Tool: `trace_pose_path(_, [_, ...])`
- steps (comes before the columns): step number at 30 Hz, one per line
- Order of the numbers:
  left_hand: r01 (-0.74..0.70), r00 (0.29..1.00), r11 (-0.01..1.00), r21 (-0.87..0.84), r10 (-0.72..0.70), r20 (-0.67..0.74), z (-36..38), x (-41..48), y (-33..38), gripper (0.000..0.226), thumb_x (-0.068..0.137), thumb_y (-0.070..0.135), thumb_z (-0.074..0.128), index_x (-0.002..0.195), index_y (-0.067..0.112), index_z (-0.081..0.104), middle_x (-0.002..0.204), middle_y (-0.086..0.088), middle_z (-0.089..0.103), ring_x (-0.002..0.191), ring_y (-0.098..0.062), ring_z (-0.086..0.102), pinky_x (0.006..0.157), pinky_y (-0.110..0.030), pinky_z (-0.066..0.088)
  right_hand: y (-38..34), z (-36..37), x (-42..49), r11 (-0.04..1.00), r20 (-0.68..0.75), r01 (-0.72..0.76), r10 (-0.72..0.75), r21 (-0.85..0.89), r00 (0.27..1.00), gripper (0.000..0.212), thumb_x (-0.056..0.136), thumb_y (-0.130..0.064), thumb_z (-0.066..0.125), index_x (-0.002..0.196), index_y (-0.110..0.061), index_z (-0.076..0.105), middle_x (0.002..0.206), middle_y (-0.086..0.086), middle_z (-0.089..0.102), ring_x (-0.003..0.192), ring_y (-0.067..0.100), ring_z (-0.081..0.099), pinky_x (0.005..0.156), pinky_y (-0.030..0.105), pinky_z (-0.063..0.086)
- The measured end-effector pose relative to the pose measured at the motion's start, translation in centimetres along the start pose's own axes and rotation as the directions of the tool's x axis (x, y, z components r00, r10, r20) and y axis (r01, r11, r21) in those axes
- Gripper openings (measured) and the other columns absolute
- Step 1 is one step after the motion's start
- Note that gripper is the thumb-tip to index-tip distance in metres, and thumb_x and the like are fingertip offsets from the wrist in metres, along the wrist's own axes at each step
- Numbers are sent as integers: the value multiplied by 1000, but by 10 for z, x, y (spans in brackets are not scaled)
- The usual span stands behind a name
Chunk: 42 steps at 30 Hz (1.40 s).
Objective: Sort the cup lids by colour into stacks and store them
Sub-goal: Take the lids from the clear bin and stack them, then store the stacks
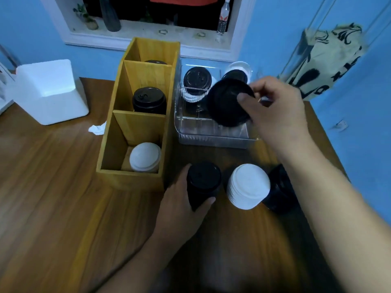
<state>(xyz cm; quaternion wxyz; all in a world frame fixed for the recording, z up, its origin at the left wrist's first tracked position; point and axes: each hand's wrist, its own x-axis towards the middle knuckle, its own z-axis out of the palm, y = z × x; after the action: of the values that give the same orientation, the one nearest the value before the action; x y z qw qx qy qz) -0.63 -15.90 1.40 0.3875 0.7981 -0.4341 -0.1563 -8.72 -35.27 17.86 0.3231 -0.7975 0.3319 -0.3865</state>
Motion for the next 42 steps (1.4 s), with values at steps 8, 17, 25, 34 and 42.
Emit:
trace_pose_path(8, [-40,999,999,-27,39,-5,-3,-1,2,92,81,47,79,155,27,28,151,12,44,132,8,33,109,-21,32,51,-37,-175,984,90,-177,173,29,981,23,84,-2,77,81,-23,68,63,-13,54,56,5,48,57,11,38])
trace_pose_path(17, [-59,998,998,-25,59,13,-2,-2,1,92,80,50,76,155,24,28,154,6,43,140,-10,39,114,-32,37,92,-52,-238,817,204,316,-246,-482,948,16,93,-29,65,97,-15,72,90,0,63,75,22,62,59,35,50])
trace_pose_path(25, [-41,999,999,-22,42,7,0,-2,0,95,80,49,78,156,25,26,155,6,41,142,-10,37,115,-34,36,88,-46,-269,899,289,133,-7,-418,957,54,83,-62,73,121,-24,68,101,-10,53,93,13,58,72,33,53])
trace_pose_path(34, [-56,998,998,2,56,-8,1,-4,1,93,81,47,79,155,24,26,155,5,41,140,-8,37,110,-25,31,92,-46,-247,899,369,58,119,-433,922,75,81,-65,68,146,-31,49,147,-17,46,135,9,39,106,40,45])
trace_pose_path(42, [-53,999,999,9,53,-12,2,-4,0,94,81,49,78,155,24,27,154,6,42,141,-12,39,111,-30,35,84,-61,-244,974,284,-60,122,-219,951,62,77,-67,71,129,-33,65,135,-23,57,128,1,50,107,19,42])
